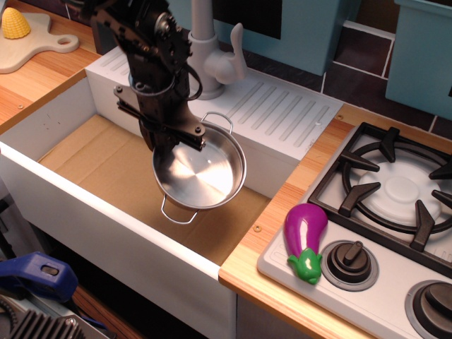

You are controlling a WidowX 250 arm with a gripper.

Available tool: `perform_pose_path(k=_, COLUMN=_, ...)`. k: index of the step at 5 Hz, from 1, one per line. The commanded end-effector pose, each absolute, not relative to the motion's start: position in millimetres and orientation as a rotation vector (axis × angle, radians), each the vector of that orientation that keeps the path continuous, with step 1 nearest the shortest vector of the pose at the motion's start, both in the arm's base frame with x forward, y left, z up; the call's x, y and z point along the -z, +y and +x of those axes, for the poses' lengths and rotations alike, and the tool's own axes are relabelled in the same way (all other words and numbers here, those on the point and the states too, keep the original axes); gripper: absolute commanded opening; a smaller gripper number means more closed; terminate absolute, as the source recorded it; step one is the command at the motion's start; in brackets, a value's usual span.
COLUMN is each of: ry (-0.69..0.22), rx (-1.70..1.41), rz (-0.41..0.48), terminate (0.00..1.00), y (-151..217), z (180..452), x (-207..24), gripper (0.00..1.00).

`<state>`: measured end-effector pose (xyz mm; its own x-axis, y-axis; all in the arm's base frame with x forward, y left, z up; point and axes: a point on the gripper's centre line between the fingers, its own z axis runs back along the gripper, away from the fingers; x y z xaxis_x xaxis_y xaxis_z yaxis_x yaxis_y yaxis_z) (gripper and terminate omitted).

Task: Put pot or pan in sink

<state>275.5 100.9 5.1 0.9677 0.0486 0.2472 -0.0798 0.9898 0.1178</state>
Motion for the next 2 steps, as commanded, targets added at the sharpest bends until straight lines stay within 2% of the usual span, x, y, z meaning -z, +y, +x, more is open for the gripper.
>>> perform_pose_path(k=1, ry=-0.325, rx=0.008, rz=0.087, terminate=0.00, y=112.0, z=296.5, x=1.2, gripper=1.00)
perform_pose_path(k=2, ry=-0.325, rx=0.008, rz=0.087, terminate=1.00, y=112.0, z=296.5, x=1.2, gripper=1.00)
